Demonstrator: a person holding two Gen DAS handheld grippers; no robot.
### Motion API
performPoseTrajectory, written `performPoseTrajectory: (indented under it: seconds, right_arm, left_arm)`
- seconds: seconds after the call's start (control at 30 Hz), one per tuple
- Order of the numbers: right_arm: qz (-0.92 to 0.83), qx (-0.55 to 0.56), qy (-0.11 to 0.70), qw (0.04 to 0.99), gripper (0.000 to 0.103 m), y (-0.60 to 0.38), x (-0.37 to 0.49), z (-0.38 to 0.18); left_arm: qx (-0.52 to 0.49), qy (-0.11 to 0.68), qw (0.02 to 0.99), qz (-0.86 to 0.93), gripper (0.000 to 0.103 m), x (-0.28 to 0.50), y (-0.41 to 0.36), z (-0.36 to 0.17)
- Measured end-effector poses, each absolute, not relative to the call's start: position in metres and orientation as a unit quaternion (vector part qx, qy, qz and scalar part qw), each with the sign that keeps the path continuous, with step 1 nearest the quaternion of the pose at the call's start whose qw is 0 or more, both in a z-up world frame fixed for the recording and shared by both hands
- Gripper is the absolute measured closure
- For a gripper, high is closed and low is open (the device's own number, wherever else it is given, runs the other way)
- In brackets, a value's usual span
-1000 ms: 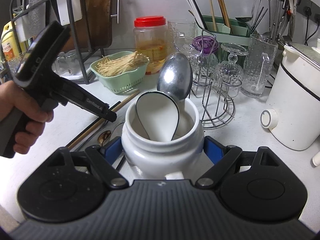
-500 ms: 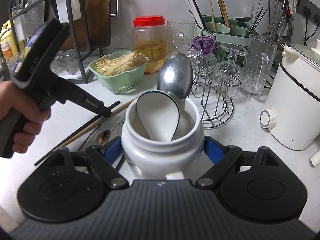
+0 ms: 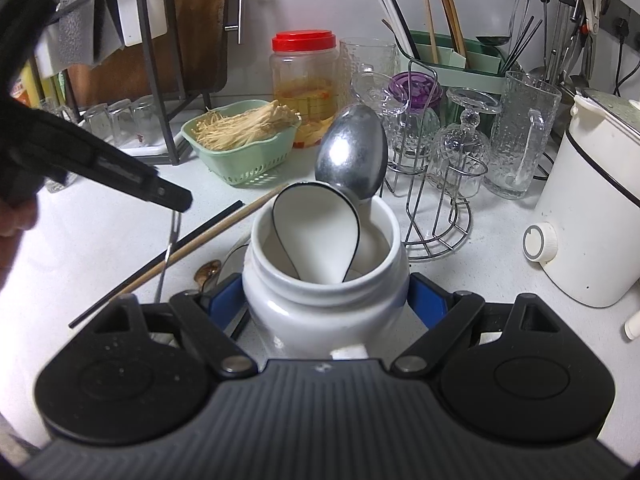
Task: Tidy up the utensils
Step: 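Lift the metal fork with the left tool and carry it over the mug, then lower the metal fork into the mug and open the left tool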
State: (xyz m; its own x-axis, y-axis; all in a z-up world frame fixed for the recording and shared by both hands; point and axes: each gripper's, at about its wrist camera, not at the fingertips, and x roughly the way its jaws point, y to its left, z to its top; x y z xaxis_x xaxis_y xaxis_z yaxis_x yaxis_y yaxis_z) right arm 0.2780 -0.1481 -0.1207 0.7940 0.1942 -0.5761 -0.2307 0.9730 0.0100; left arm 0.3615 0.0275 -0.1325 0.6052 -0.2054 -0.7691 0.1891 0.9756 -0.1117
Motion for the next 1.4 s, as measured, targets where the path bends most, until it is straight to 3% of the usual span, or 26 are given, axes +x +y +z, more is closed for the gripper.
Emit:
performPoseTrajectory:
  seconds: [0.77,1.4]
  right_arm:
    - [0.131,-0.039,0.297,0.945,0.013,-0.149,0.282,-0.122]
    - [0.136,-0.042,0.295,0.945,0.013,-0.148,0.282,-0.123]
  left_arm:
    - [0.009,0.383,0.914,-0.134,0.102,0.327,-0.004,-0.065]
    - [0.094,0.356,0.913,-0.176,0.103,0.314,-0.032,0.036]
